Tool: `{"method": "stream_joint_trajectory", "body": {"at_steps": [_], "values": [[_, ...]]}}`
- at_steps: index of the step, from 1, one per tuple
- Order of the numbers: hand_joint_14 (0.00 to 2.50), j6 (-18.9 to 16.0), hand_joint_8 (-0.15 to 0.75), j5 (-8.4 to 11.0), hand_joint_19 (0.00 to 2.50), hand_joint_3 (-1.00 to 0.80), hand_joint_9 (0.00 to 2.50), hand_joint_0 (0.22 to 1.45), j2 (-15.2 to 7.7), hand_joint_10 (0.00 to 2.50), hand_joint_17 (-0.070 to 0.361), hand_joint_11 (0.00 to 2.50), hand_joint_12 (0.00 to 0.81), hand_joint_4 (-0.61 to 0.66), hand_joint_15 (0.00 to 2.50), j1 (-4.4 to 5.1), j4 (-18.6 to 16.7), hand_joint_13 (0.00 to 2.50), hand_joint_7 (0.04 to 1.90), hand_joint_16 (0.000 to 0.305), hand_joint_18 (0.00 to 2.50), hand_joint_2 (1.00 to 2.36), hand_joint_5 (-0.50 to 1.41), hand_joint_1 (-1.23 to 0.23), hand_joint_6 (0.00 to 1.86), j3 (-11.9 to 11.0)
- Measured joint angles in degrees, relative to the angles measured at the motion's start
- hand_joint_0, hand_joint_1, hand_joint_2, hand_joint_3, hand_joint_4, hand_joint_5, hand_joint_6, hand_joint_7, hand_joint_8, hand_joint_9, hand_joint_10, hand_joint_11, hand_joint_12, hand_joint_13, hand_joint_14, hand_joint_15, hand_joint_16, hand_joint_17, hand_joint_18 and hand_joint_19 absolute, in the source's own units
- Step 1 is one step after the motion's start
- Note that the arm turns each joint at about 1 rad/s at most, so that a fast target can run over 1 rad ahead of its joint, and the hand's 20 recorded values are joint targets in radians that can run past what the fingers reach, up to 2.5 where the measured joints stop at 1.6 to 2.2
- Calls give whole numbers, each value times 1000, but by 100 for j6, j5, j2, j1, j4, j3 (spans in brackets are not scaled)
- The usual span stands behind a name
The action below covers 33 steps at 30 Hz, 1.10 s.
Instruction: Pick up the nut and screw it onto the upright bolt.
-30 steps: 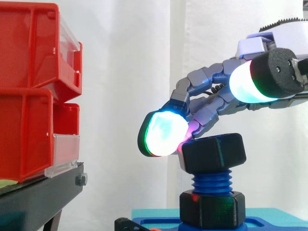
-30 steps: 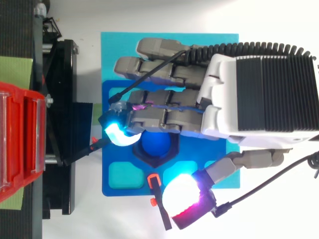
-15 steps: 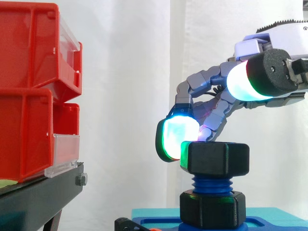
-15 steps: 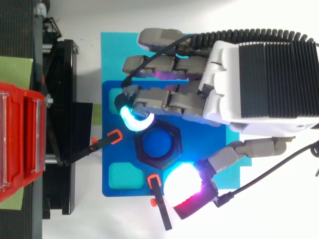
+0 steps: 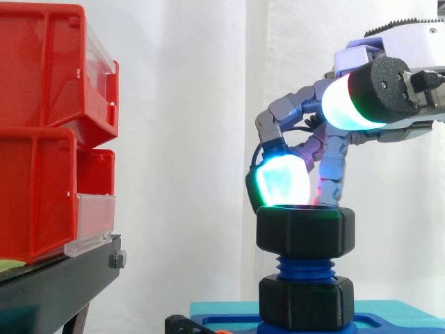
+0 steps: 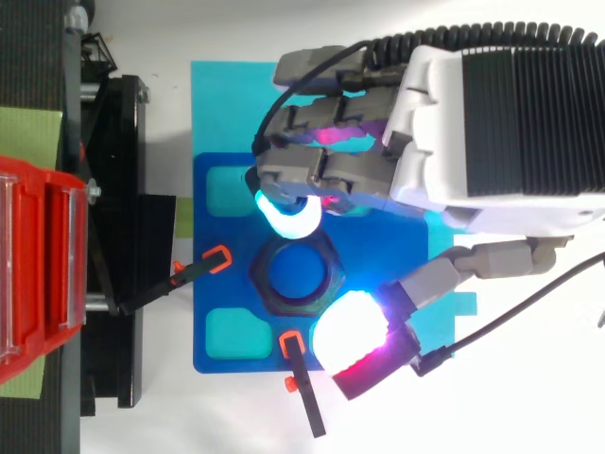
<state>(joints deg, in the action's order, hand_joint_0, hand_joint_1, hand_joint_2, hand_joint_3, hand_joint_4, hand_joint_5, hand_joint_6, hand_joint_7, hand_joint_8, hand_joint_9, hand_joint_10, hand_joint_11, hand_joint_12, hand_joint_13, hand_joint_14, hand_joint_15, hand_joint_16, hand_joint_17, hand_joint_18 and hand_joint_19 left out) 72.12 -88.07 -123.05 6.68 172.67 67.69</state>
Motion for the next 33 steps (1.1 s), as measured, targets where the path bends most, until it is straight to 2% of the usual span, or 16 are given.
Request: {"method": "stream_joint_trajectory", "body": {"at_steps": [7, 9, 14, 16, 18, 19, 21, 22, 25, 29, 30, 33], "values": [[0, 30, 195, -13, 0, -500, 1640, 512, 18, 4, 48, 118, 202, 114, 0, -57, 237, 955, 1423, 21, 699, 1000, 98, -312, 502, -109], [0, 69, 176, -15, 0, -500, 1826, 514, 19, 8, 42, 207, 187, 119, 0, -74, 326, 1069, 1436, 19, 794, 1000, 104, -313, 502, -168], [0, 189, 196, -16, 0, -500, 1966, 512, 26, 13, 34, 272, 199, 107, 0, -107, 561, 1260, 1452, 15, 874, 1000, 111, -310, 501, -295], [0, 230, 225, -16, 0, -500, 1891, 506, 31, 11, 34, 268, 203, 98, 0, -117, 697, 1233, 1424, 15, 808, 1000, 100, -298, 502, -346], [0, 252, 265, -16, 0, -500, 1674, 494, 33, 10, 48, 266, 245, 159, 0, -125, 802, 1101, 1253, 21, 697, 1000, 39, -288, 505, -388], [0, 257, 267, -16, 0, -500, 1672, 494, 33, 11, 49, 277, 251, 167, 0, -127, 835, 1091, 1237, 22, 696, 1000, 32, -288, 505, -406], [0, 262, 272, -17, 0, -500, 1504, 485, 34, 10, 73, 261, 301, 251, 0, -132, 897, 962, 983, 33, 656, 1000, -34, -289, 505, -452], [0, 262, 278, -17, 0, -500, 1471, 484, 34, 10, 75, 253, 308, 257, 0, -135, 919, 939, 947, 33, 657, 1000, -44, -291, 505, -479], [0, 269, 289, -19, 0, -500, 1319, 472, 35, 9, 88, 230, 343, 242, 0, -151, 960, 839, 865, 39, 614, 1000, -92, -304, 504, -604], [0, 337, 277, -82, 25, -500, 997, 455, 35, 1, 105, 105, 375, 187, 0, -174, 959, 645, 756, 47, 517, 1000, -153, -324, 503, -813], [0, 358, 276, -111, 36, -500, 887, 451, 35, 0, 112, 21, 378, 176, 0, -177, 947, 582, 715, 50, 454, 1000, -163, -328, 502, -837], [0, 404, 264, -189, 14, -500, 739, 440, 28, 0, 117, 0, 387, 154, 0, -181, 888, 446, 661, 52, 336, 1000, -176, -332, 502, -871]]}}
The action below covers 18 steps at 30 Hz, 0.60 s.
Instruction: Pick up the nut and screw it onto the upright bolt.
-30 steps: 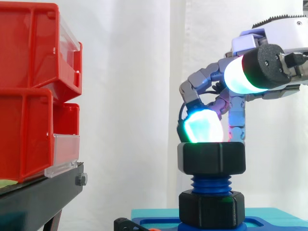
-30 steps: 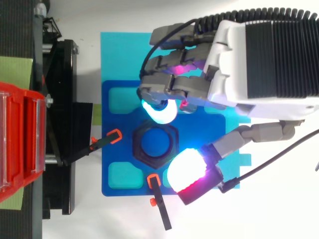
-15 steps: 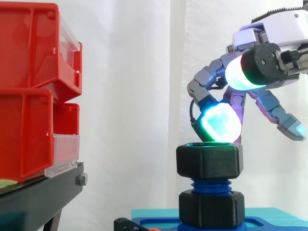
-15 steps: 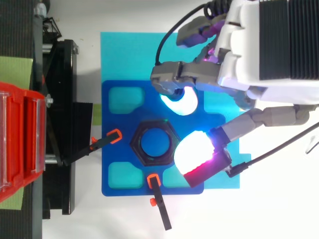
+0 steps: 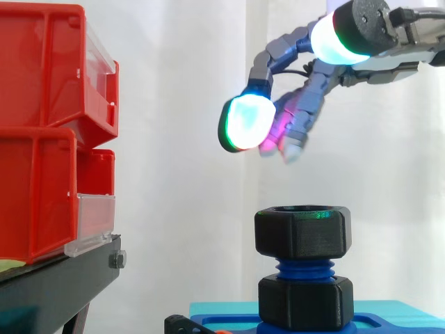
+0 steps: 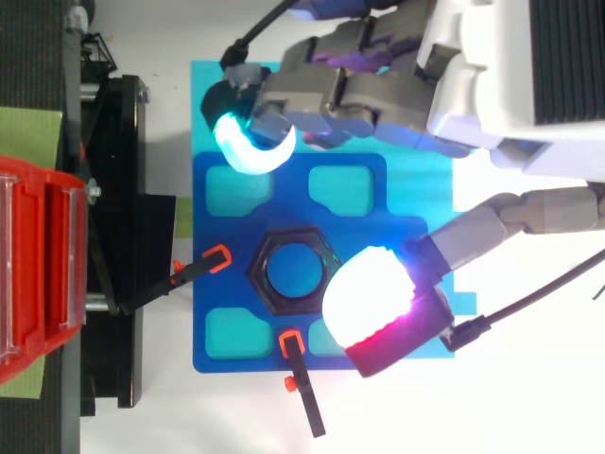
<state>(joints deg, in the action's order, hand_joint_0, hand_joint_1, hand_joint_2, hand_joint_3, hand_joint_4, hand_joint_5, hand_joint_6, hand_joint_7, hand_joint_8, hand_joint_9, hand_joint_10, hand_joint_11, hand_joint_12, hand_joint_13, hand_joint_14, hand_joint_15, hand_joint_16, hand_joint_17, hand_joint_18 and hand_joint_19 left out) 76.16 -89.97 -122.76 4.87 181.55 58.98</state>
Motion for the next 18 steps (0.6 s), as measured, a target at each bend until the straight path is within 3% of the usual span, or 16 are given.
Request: {"method": "stream_joint_trajectory", "body": {"at_steps": [4, 13, 18], "values": [[0, 12, 259, -37, 0, -500, 659, 435, -14, 0, 120, 0, 389, 137, 0, 18, -157, 374, 630, 53, 249, 1000, -184, -331, 501, 82], [0, -39, 261, -8, 0, -500, 608, 432, -19, 0, 124, 0, 393, 147, 0, 110, -949, 308, 637, 55, 155, 1000, -178, -317, 501, 670], [0, -97, 266, 10, 0, -500, 617, 433, -19, 0, 124, 0, 396, 169, 0, 137, -1201, 313, 663, 55, 155, 1000, -164, -301, 502, 837]]}}
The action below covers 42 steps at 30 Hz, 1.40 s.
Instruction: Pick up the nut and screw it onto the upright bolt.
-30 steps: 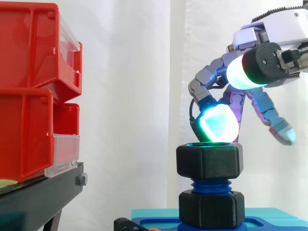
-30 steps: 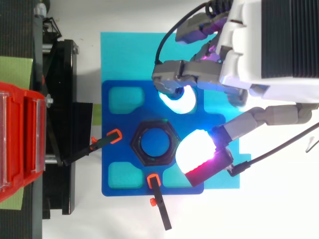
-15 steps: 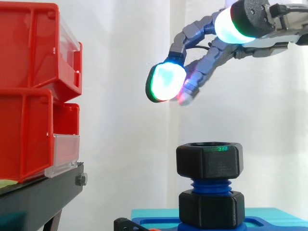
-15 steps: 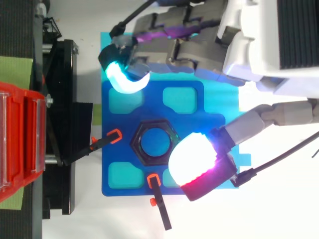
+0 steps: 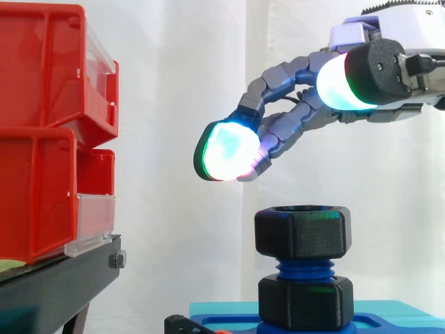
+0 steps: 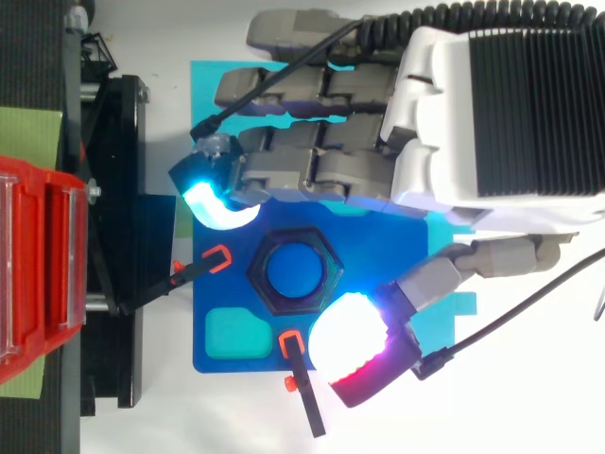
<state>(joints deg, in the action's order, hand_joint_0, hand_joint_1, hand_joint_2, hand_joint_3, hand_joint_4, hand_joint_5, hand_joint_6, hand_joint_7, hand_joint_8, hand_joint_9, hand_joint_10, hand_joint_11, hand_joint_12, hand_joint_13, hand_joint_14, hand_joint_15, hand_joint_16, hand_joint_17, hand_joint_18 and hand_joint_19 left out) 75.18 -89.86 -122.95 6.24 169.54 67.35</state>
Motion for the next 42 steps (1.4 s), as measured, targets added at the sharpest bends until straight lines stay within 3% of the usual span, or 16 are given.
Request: {"method": "stream_joint_trajectory", "body": {"at_steps": [23, 34, 40, 42], "values": [[0, -12, 289, -4, 0, -500, 730, 449, -9, 0, 112, 0, 385, 219, 0, 17, 506, 389, 786, 50, 215, 1000, -121, -306, 503, 52], [0, -90, 295, -19, 0, -500, 1039, 476, -8, 3, 92, 77, 344, 290, 0, 18, 319, 562, 1001, 41, 361, 1000, -34, -342, 505, 210], [0, -99, 286, -21, 0, -500, 1201, 490, -5, 4, 81, 114, 319, 228, 0, 18, 293, 672, 1140, 36, 435, 1000, 12, -363, 505, 209], [0, -100, 268, -21, 0, -500, 1358, 498, -3, 5, 74, 135, 304, 172, 0, 18, 291, 761, 1223, 33, 501, 1000, 46, -373, 505, 209]]}}
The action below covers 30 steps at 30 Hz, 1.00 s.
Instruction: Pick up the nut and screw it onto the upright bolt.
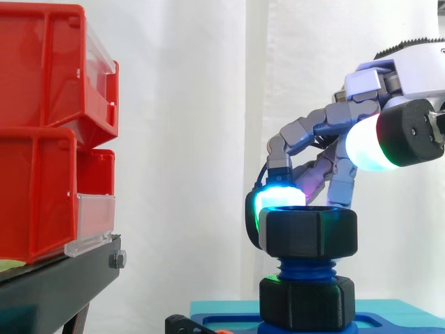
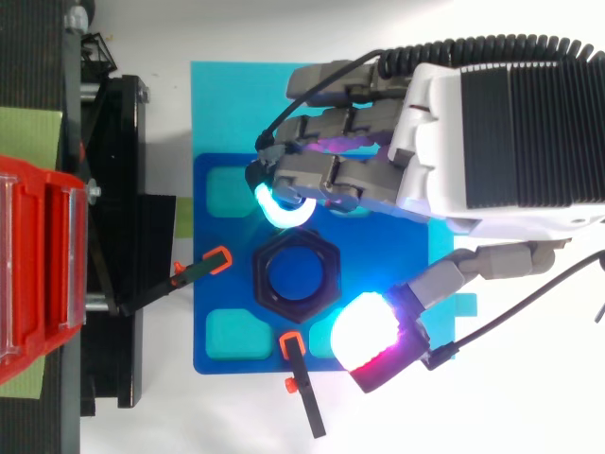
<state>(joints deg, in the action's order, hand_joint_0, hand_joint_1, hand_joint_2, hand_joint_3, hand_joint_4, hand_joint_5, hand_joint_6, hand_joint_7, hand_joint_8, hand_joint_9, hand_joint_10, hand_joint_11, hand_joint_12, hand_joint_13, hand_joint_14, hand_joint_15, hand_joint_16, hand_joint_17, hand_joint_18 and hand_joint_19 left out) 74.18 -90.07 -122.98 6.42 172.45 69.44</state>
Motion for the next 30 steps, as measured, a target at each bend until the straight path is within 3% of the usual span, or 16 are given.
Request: {"method": "stream_joint_trajectory", "body": {"at_steps": [9, 15, 22, 25, 30], "values": [[0, 0, 175, 14, 122, -500, 1805, 513, 2, 9, 50, 238, 227, 114, 23, -5, 20, 1150, 1353, 22, 832, 1000, 98, -393, 504, -69], [1, 7, 176, 0, 139, -500, 1898, 511, 3, 11, 45, 273, 200, 97, 39, -26, 77, 1240, 1379, 20, 906, 1000, 103, -389, 503, -208], [1, 9, 181, -4, 134, -500, 1911, 506, 3, 12, 45, 295, 194, 99, 45, -56, 376, 1270, 1384, 20, 919, 1000, 102, -386, 503, -448], [3, 9, 234, -10, 130, -500, 1765, 497, 3, 11, 54, 274, 230, 114, 67, -68, 444, 1219, 1286, 24, 838, 1000, 66, -377, 504, -516], [4, 13, 264, -18, 136, -500, 1530, 485, 18, 10, 73, 254, 291, 250, 103, -92, 474, 1076, 940, 33, 747, 1000, -28, -374, 505, -563]]}}
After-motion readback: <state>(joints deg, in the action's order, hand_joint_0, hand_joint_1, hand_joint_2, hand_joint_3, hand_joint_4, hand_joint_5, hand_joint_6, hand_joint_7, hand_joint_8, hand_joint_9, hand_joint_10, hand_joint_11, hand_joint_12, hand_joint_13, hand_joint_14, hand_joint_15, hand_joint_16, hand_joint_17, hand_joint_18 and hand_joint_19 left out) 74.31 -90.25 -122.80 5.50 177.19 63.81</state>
